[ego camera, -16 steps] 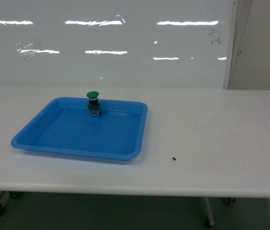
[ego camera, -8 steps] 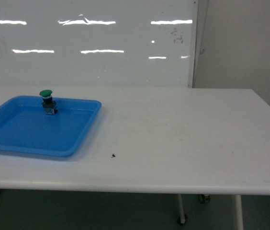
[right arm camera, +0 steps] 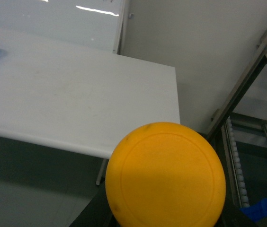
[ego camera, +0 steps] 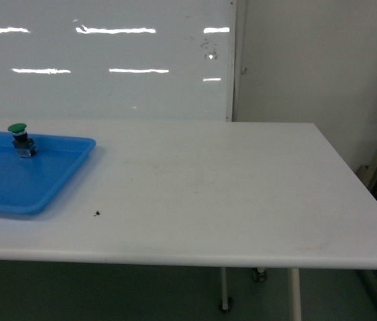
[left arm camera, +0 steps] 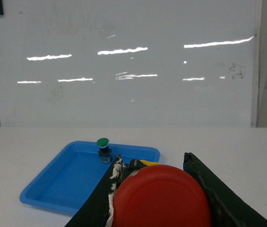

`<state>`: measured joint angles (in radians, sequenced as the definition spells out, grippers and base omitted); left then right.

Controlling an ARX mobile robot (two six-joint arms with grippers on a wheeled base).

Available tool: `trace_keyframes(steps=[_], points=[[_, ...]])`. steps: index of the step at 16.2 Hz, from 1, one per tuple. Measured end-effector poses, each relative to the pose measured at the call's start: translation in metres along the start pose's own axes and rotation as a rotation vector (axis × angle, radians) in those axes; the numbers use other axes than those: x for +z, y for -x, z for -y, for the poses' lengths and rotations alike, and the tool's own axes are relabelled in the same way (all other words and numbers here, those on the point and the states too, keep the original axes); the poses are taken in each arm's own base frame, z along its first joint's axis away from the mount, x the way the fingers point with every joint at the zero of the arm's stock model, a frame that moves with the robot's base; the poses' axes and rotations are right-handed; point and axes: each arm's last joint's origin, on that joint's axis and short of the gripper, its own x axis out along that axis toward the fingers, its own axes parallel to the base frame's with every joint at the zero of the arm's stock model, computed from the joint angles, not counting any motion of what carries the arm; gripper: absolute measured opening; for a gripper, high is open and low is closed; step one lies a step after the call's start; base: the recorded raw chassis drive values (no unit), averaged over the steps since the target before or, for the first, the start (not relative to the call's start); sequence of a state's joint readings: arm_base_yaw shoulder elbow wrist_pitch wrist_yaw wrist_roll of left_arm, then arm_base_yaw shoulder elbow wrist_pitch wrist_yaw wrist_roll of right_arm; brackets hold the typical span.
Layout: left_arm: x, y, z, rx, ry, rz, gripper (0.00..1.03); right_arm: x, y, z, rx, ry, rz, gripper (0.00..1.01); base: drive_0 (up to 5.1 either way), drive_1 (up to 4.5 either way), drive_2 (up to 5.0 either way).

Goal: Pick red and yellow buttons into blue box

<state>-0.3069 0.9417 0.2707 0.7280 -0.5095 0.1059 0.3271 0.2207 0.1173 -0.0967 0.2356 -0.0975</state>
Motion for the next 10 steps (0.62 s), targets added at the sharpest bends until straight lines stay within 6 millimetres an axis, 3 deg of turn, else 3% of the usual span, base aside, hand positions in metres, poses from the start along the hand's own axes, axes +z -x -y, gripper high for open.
trace_keyframes(steps=[10], points=[[-0.0003,-0.0002,-0.0003,0.004,-0.002,-0.003,0.32,0.0000,0.0000,0.0000,0.000,0.000,0.000,0.25,5.0,-2.42,-2.4]])
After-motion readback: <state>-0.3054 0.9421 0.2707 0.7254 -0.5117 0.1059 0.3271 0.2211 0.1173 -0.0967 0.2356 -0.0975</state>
